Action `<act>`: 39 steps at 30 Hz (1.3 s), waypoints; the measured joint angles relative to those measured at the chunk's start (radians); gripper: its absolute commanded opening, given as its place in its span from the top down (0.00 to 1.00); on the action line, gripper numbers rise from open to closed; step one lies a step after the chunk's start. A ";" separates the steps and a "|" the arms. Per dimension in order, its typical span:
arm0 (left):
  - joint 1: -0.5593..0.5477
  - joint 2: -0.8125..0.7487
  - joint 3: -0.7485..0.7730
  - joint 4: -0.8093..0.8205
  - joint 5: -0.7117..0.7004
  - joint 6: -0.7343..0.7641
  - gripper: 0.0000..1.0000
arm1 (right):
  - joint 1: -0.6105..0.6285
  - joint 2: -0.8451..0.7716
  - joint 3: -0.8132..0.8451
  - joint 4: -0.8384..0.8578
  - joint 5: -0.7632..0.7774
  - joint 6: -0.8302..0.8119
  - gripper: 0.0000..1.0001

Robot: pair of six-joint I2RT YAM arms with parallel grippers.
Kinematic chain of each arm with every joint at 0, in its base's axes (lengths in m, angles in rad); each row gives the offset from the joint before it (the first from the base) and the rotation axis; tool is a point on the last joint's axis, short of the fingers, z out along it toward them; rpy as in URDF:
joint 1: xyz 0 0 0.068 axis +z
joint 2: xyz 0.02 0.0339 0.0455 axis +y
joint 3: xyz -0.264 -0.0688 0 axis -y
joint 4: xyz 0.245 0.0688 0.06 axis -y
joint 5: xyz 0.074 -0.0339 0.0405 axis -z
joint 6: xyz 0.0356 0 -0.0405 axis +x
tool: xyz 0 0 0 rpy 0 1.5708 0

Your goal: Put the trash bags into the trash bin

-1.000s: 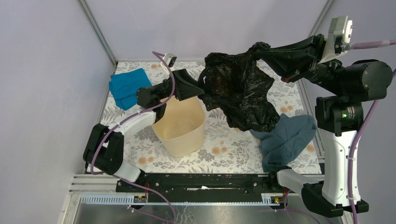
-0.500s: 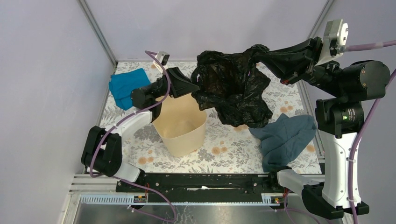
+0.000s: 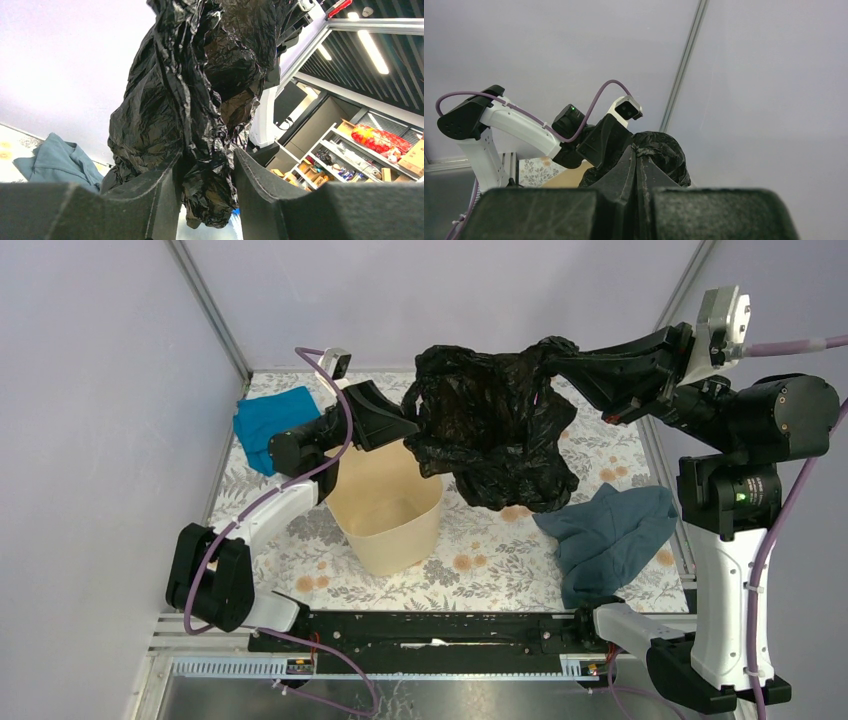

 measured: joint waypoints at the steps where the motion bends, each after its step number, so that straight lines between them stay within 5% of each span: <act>1: 0.000 0.000 0.000 0.000 0.000 0.000 0.52 | 0.000 0.000 -0.001 0.002 0.000 0.000 1.00; 2: 0.000 0.000 0.000 0.000 0.000 0.000 0.53 | 0.000 0.000 -0.002 0.003 0.000 0.001 1.00; 5: 0.000 0.000 0.000 0.000 0.000 -0.003 0.83 | 0.000 0.000 -0.006 0.007 0.000 0.003 1.00; 6: 0.000 0.000 0.000 -0.002 0.000 -0.003 0.84 | 0.000 0.000 -0.007 0.009 0.000 0.002 1.00; 14: 0.000 0.000 0.002 -0.008 0.000 0.001 0.56 | 0.000 -0.001 -0.013 0.001 0.000 -0.008 1.00; 19: 0.014 -0.016 0.006 -0.046 0.000 0.019 0.56 | 0.000 -0.016 -0.022 -0.066 0.012 -0.051 1.00; 30: 0.023 -0.065 0.030 -0.183 -0.004 0.088 1.00 | 0.000 -0.030 -0.030 -0.099 0.031 -0.073 1.00; 35: 0.016 -0.140 0.144 -0.648 -0.072 0.398 1.00 | 0.000 -0.063 -0.083 -0.181 0.211 -0.061 1.00; 39: -0.072 -0.133 0.440 -1.178 -0.325 0.755 1.00 | 0.000 -0.126 -0.182 -0.361 0.528 -0.041 1.00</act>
